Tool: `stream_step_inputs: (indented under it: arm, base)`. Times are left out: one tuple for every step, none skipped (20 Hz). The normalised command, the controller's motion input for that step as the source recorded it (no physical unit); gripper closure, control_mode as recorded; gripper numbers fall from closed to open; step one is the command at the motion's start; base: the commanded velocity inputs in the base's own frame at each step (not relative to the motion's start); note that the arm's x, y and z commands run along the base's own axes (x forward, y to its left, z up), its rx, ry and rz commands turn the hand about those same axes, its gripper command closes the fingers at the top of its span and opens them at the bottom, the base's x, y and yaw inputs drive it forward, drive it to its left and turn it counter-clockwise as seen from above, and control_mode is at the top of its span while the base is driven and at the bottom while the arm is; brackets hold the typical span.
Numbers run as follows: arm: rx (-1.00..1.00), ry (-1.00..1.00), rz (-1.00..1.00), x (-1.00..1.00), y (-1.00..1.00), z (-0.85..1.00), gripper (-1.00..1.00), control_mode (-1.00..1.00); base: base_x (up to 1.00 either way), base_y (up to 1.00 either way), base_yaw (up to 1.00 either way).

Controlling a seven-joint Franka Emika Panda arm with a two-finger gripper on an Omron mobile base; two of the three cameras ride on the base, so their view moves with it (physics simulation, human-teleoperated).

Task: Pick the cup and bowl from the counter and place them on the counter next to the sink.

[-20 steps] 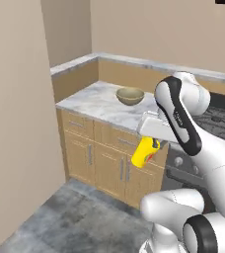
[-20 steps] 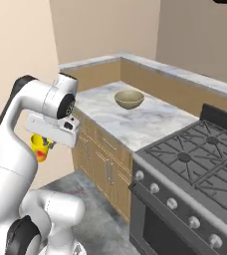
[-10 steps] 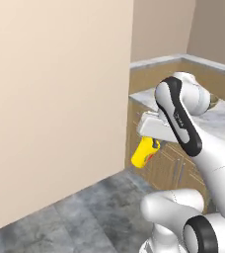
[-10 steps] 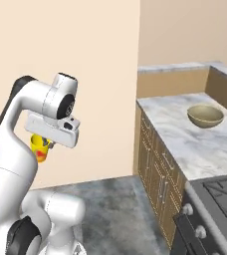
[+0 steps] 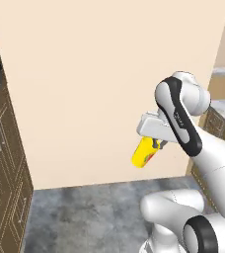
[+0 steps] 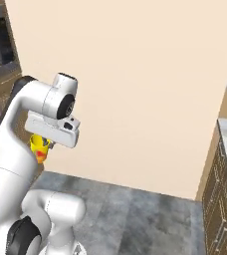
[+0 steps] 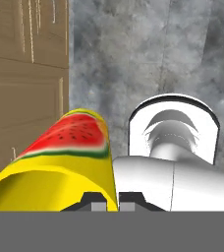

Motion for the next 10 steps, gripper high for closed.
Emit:
stream_step_inputs:
  arm:
    - [0.0,0.0,0.0,0.0,0.0,0.0,1.0,1.0]
    - [0.0,0.0,0.0,0.0,0.0,0.0,1.0,1.0]
    - [0.0,0.0,0.0,0.0,0.0,0.0,1.0,1.0]
    - [0.0,0.0,0.0,0.0,0.0,0.0,1.0,1.0]
    - [0.0,0.0,0.0,0.0,0.0,0.0,1.0,1.0]
    - [0.0,0.0,0.0,0.0,0.0,0.0,1.0,1.0]
    - [0.0,0.0,0.0,0.0,0.0,0.0,1.0,1.0]
    - [0.0,0.0,0.0,0.0,0.0,0.0,1.0,1.0]
    - [0.0,0.0,0.0,0.0,0.0,0.0,1.0,1.0]
    - [0.0,0.0,0.0,0.0,0.0,0.0,1.0,1.0]
  base:
    - [-0.14,0.21,0.72]
    - [-0.15,0.21,0.72]
    - [-0.16,0.21,0.72]
    - [-0.14,0.23,0.72]
    - [-0.13,0.23,0.72]
    - [-0.16,0.24,0.72]
    - [-0.16,0.25,0.72]
    - [-0.16,0.24,0.72]
    - [-0.19,0.24,0.72]
    - [-0.19,0.24,0.71]
